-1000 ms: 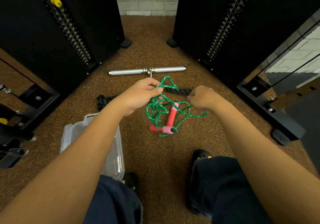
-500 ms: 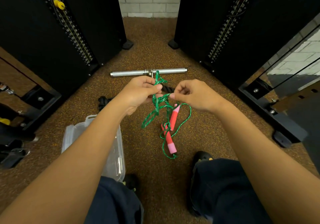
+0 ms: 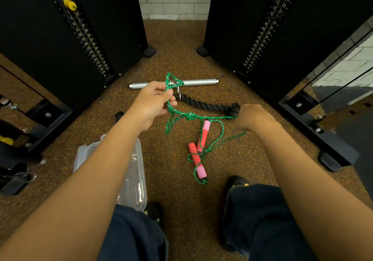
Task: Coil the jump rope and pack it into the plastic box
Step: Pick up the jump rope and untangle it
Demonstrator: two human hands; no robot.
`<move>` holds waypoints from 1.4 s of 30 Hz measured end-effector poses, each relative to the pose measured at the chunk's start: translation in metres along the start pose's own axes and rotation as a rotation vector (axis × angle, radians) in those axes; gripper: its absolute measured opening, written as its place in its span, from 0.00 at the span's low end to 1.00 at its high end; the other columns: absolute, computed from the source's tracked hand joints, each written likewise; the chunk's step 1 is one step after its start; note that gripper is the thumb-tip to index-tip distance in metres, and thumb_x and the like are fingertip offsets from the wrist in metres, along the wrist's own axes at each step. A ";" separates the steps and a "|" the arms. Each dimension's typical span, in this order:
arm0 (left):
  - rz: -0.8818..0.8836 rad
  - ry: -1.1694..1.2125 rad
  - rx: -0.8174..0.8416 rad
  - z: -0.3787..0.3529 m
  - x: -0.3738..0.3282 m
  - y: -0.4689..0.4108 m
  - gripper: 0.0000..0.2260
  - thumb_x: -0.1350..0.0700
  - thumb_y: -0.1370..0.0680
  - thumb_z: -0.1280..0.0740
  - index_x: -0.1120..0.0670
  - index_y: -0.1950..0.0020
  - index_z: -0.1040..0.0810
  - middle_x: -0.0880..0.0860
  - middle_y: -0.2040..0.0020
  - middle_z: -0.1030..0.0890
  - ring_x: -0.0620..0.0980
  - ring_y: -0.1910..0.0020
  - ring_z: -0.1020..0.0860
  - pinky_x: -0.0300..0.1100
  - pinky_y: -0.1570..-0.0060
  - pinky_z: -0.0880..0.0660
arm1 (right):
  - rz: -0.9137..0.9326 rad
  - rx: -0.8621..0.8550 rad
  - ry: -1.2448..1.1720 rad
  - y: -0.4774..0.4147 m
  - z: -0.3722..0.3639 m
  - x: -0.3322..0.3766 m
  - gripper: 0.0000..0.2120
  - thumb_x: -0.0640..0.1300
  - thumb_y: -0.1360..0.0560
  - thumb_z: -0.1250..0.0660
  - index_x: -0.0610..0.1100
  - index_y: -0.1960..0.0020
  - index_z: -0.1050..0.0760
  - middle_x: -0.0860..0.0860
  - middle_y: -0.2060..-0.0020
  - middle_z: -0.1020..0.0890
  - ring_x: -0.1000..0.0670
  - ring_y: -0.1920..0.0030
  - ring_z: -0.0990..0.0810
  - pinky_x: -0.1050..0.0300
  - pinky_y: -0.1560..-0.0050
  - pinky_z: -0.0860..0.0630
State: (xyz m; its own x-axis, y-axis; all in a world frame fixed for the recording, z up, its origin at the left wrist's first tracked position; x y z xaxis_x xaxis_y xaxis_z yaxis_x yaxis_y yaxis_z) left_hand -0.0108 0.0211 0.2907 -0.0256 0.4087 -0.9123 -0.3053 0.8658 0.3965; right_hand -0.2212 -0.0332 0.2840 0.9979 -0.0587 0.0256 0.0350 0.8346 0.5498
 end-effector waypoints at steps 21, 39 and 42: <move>-0.019 0.001 0.218 -0.015 0.000 0.007 0.12 0.61 0.25 0.33 0.54 0.43 0.28 0.51 0.56 0.22 0.45 0.56 0.21 0.34 0.58 0.21 | 0.681 -0.048 -0.504 0.031 -0.003 0.052 0.04 0.45 0.27 0.33 0.44 0.57 0.23 0.50 0.61 0.20 0.55 0.65 0.26 0.69 0.66 0.33; -0.171 -0.435 -0.597 0.048 0.001 -0.019 0.12 0.60 0.20 0.46 0.56 0.44 0.25 0.60 0.41 0.26 0.53 0.48 0.23 0.43 0.44 0.27 | 0.253 0.131 -0.211 0.013 0.016 0.011 0.06 0.36 0.24 0.40 0.40 0.60 0.29 0.39 0.55 0.21 0.43 0.61 0.20 0.54 0.59 0.22; -0.219 -0.415 -0.668 0.051 -0.005 -0.014 0.12 0.60 0.19 0.47 0.57 0.40 0.27 0.58 0.39 0.29 0.49 0.48 0.28 0.35 0.52 0.33 | 0.176 0.144 -0.297 0.013 0.016 0.009 0.10 0.34 0.24 0.43 0.37 0.43 0.35 0.39 0.54 0.18 0.44 0.64 0.16 0.58 0.74 0.33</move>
State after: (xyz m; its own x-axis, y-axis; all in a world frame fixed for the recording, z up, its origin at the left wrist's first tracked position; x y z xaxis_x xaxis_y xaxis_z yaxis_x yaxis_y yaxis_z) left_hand 0.0420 0.0220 0.2946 0.4154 0.4377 -0.7974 -0.7692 0.6370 -0.0510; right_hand -0.2127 -0.0318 0.3043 0.9282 -0.0955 0.3596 -0.1643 0.7618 0.6266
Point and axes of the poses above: each hand's wrist, its own y-axis away from the middle knuckle, its own z-axis out of the back of the hand, x = y × z, the point moved 1 cm from there along -y, towards the middle knuckle
